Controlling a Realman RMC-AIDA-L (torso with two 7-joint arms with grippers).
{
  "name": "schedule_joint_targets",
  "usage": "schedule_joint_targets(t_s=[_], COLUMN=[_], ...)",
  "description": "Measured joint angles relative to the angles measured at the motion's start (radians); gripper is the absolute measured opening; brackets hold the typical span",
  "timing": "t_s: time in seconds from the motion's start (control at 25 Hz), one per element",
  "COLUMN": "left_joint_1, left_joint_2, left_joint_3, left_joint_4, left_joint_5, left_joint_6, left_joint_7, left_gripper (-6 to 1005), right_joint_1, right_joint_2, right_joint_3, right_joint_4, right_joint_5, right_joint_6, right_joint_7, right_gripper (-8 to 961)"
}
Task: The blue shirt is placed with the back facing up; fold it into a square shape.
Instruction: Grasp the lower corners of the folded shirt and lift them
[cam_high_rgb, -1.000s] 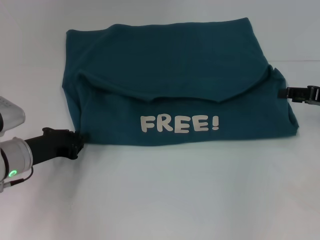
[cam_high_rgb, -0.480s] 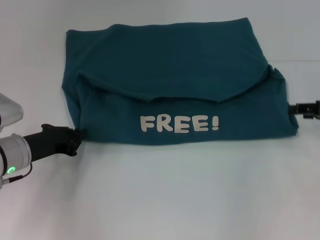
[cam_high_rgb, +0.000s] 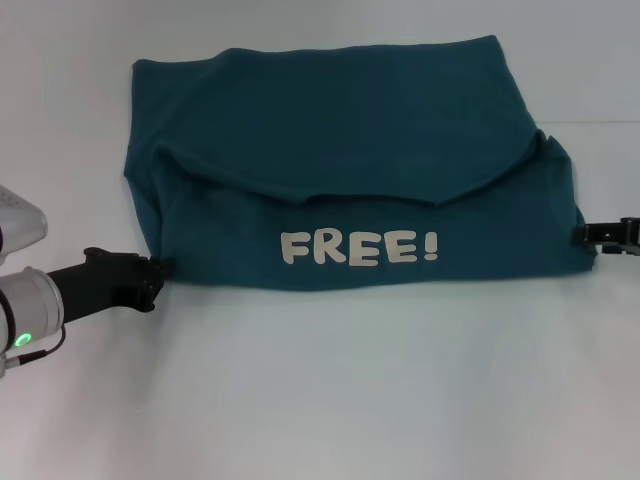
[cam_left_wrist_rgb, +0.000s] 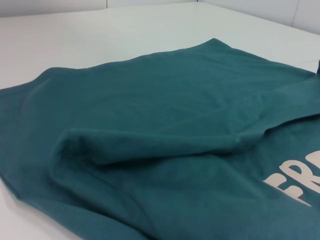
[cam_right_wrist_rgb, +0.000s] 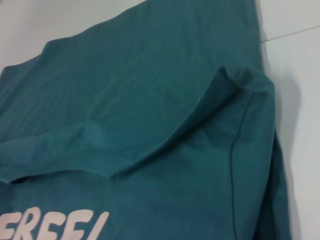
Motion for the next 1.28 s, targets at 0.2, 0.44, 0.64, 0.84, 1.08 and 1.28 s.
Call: schedule_joint_targets(t_s=[0.2, 0.44, 0.64, 0.84, 1.08, 1.28], left_joint_1=[-0.004, -0.008, -0.011, -0.012, -0.011, -0.003], left_joint_2=[0.000, 0.001, 0.001, 0.002, 0.001, 0.001], left_joint_3=[0.000, 0.002, 0.017, 0.021, 0.021, 0.020], left_joint_4=[-0.003, -0.005, -0.006, -0.006, -0.002, 0.005], left_joint_5=[0.000, 0.000, 0.000, 0.000, 0.000, 0.000], left_joint_6=[-0.001, -0.002, -0.008, -0.009, -0.006, 0.021], left_joint_7=[0.000, 0.000, 0.000, 0.000, -0.012, -0.042], left_gripper=[21, 21, 20, 20, 20, 20], right_joint_1=[0.026, 0.037, 0.045, 0.052, 0.042, 0.025], right_joint_2=[0.012, 0.022, 0.029, 0.038, 0.037, 0.035], right_joint_3=[-0.009, -0.009, -0.009, -0.020, -0.024, -0.011], right_joint_4=[0.049, 0.074, 0.075, 0.069, 0.065, 0.063], right_joint_5=[-0.031, -0.032, -0.029, -0.032, -0.027, -0.021], right_joint_6=[0.055, 0.083, 0.102, 0.107, 0.104, 0.100], right_joint_7=[0.001, -0.006, -0.012, -0.023, -0.030, -0.070], right_gripper=[613, 593, 575, 558, 325, 73])
